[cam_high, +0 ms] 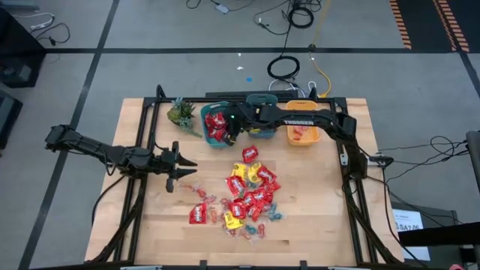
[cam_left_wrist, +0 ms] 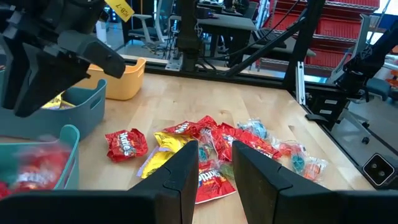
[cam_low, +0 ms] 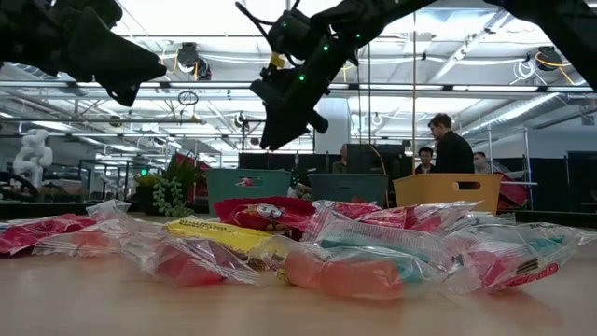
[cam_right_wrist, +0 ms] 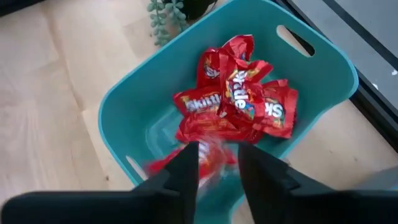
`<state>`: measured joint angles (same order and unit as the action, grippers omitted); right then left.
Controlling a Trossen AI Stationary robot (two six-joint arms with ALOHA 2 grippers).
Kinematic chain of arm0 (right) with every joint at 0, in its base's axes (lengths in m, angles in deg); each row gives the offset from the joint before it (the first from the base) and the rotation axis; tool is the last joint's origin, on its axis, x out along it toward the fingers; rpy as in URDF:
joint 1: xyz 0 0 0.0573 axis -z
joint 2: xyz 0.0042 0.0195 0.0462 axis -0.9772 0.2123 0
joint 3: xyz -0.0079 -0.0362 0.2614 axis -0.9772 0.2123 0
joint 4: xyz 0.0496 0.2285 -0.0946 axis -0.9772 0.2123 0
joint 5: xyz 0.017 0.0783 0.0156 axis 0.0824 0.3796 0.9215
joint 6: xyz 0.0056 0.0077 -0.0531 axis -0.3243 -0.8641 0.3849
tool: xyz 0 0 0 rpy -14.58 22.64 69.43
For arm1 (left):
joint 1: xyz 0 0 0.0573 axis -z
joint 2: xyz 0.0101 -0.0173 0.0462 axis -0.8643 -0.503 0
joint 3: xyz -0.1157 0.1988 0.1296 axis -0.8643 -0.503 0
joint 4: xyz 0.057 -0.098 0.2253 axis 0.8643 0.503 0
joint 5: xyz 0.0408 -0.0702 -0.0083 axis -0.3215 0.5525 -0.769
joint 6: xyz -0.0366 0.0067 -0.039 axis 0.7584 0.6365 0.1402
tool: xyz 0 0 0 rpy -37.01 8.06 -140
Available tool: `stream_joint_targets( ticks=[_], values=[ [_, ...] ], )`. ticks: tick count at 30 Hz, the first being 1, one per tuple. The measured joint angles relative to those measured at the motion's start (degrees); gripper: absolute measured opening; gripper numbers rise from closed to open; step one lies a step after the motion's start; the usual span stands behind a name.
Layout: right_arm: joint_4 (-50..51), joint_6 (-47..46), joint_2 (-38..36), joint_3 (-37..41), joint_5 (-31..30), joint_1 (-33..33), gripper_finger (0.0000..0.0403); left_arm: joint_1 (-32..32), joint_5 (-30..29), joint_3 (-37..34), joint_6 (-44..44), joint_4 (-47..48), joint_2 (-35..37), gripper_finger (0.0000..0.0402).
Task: Sort candy
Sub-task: Put the red candy into the green bin
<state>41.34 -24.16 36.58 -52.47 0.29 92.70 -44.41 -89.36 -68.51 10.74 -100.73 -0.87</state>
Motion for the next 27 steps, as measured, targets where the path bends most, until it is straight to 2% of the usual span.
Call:
stream_joint_targets(
  ticks=[5,10,21,27],
  values=[
    [-0.3,0.0,0.0,0.0,0.0,0.0,0.0156,0.0,0.0,0.0,0.0,0.0,0.0,0.0107],
    [1.4,0.0,-0.1,0.0,0.0,0.0,0.0178,0.0,0.0,0.0,0.0,0.0,0.0,0.0107],
    [3.1,-4.2,-6.5,0.0,0.0,-0.4,0.0177,0.0,0.0,0.0,-0.1,0.4,0.0,0.0107],
    [2.6,-3.2,-10.9,1.2,-0.6,-1.3,0.0177,0.0,0.1,0.0,-0.1,0.4,0.0,0.0107]
  ],
)
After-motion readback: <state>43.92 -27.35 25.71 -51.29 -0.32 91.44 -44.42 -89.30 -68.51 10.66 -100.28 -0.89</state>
